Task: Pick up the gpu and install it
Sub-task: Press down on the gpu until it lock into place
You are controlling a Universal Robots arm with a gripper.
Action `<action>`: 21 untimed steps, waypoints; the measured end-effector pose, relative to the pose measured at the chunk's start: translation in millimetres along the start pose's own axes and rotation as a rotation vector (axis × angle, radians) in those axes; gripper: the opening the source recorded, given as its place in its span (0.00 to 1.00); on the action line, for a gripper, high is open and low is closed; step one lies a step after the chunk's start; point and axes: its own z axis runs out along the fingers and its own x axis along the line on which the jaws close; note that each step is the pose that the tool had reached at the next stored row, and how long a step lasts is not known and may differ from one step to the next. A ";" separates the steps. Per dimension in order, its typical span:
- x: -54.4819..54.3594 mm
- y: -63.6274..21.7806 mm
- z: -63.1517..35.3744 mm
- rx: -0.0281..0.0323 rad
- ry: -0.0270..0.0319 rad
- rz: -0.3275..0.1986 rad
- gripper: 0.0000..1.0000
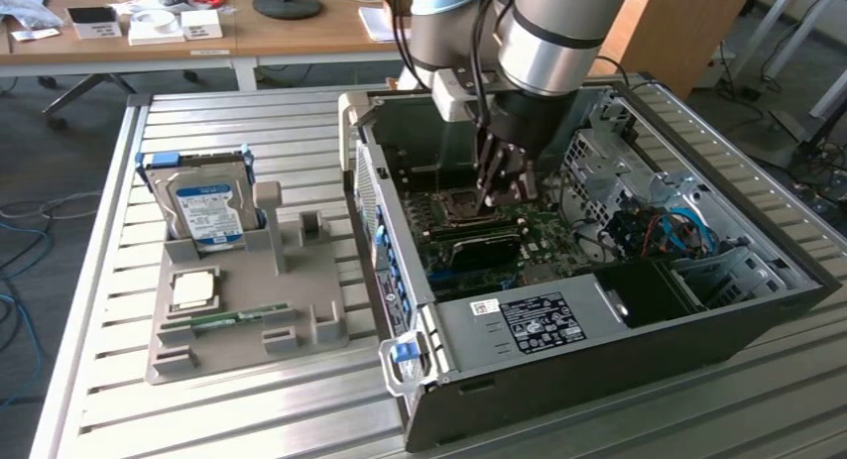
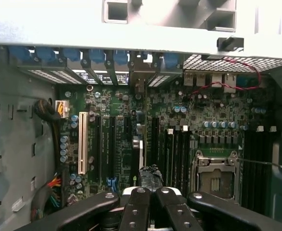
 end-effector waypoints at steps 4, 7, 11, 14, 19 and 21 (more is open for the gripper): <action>0.4 -0.2 6.0 0.0000 0.0000 0.000 0.11; 0.5 -0.3 6.9 -0.0001 0.0002 0.000 0.11; 1.5 -0.2 7.3 0.0000 0.0001 0.000 0.11; 2.4 -0.3 7.8 0.0000 0.0000 0.000 0.11; 2.6 -0.5 11.8 0.0000 0.0000 0.000 0.11; 2.8 -0.6 14.8 0.0000 0.0000 0.000 0.11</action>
